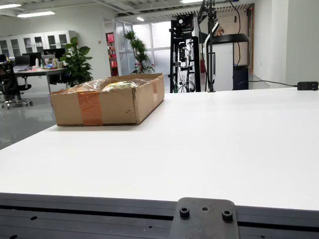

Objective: Grasp a snack and put it in the bin.

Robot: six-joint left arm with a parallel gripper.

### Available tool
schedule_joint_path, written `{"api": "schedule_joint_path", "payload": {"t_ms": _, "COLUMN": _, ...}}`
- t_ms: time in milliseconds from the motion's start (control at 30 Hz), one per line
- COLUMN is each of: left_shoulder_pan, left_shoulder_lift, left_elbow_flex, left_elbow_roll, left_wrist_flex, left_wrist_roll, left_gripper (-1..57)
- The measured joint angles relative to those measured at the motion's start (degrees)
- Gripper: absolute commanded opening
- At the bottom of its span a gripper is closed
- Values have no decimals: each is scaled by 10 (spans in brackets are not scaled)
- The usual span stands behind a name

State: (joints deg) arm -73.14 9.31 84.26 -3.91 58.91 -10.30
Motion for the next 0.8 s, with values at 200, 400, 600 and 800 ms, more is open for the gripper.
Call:
{"api": "schedule_joint_path", "payload": {"t_ms": 200, "left_shoulder_pan": 8, "left_shoulder_lift": -1, "left_elbow_flex": 0, "left_elbow_roll": 1, "left_wrist_flex": 0, "left_wrist_roll": -7, "left_gripper": -1}}
{"api": "schedule_joint_path", "payload": {"t_ms": 400, "left_shoulder_pan": 13, "left_shoulder_lift": -1, "left_elbow_flex": -1, "left_elbow_roll": 3, "left_wrist_flex": -2, "left_wrist_roll": -18, "left_gripper": 1}}
{"api": "schedule_joint_path", "payload": {"t_ms": 600, "left_shoulder_pan": 24, "left_shoulder_lift": -1, "left_elbow_flex": -1, "left_elbow_roll": 4, "left_wrist_flex": -4, "left_wrist_roll": 40, "left_gripper": 2}}
{"api": "schedule_joint_path", "payload": {"t_ms": 800, "left_shoulder_pan": 52, "left_shoulder_lift": -1, "left_elbow_flex": -1, "left_elbow_roll": 5, "left_wrist_flex": -4, "left_wrist_roll": 75, "left_gripper": 3}}
